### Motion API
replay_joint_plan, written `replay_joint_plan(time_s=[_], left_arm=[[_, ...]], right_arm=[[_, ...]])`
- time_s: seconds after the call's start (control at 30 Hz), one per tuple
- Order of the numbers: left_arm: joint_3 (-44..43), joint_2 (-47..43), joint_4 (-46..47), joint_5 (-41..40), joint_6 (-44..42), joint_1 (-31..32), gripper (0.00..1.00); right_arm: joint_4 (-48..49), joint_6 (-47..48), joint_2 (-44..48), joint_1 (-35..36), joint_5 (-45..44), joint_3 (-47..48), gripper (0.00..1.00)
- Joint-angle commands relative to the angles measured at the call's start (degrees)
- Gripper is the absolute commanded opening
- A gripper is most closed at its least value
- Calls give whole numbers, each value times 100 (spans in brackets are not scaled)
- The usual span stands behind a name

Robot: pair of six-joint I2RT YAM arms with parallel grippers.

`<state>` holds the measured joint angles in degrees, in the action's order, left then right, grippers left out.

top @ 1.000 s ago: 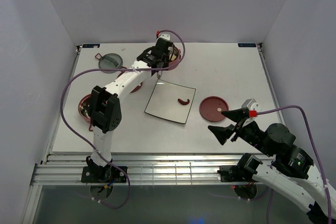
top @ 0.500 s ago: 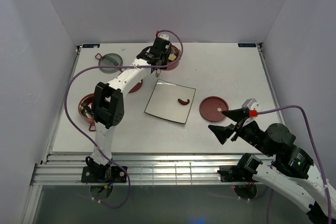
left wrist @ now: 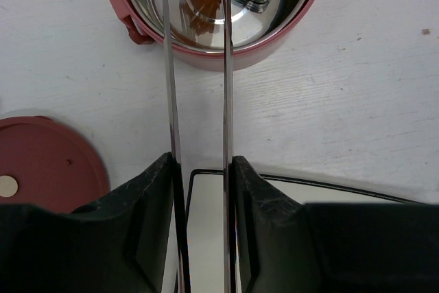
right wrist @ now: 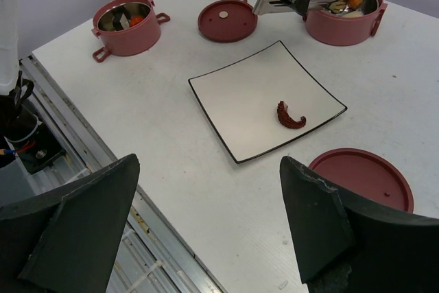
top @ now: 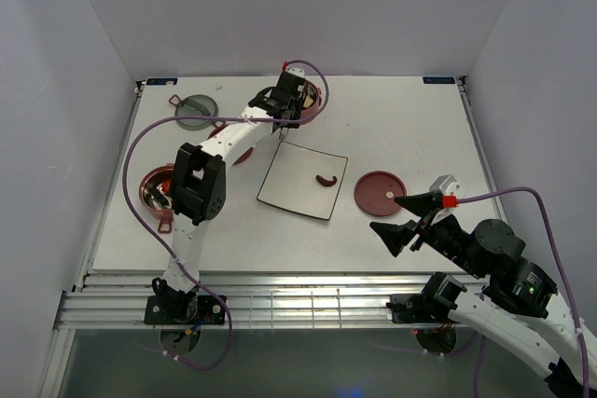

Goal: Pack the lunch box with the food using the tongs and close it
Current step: Place the fake food in the packing box.

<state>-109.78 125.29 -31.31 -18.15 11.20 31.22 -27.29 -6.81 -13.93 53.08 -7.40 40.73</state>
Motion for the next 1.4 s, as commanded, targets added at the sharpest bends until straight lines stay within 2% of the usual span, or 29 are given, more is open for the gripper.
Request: replay_joint_plan(time_s=[0.0, 0.4, 0.57, 0.9, 1.0, 1.1, 1.13, 1.27, 1.37], left_arm=[[-185, -216, 231, 22, -4, -20, 45], [-88, -559, 231, -4, -48, -29, 57], [-53, -681, 178, -4, -39, -29, 57], [79, -1595, -94, -13, 163, 279, 57], [508, -2008, -165, -101, 365, 516, 56], [1325, -2570, -25, -22, 400, 849, 56], [1832, -2728, 63, 39, 392, 929, 56], [3054, -3746, 738, 810, 199, 1306, 56], [3855, -4144, 1099, 1224, -38, 1413, 56]], right_arm=[[92, 92, 13, 53, -86, 172, 88], [92, 92, 13, 53, -86, 181, 88], [92, 92, 5, 53, -95, 172, 89], [118, 101, -4, 62, -78, 172, 88], [118, 101, -4, 62, -69, 172, 88], [118, 92, 5, 62, -60, 163, 88], [118, 92, 13, 62, -60, 163, 88], [118, 92, 31, 71, -42, 163, 88], [110, 83, 22, 71, -34, 172, 88]])
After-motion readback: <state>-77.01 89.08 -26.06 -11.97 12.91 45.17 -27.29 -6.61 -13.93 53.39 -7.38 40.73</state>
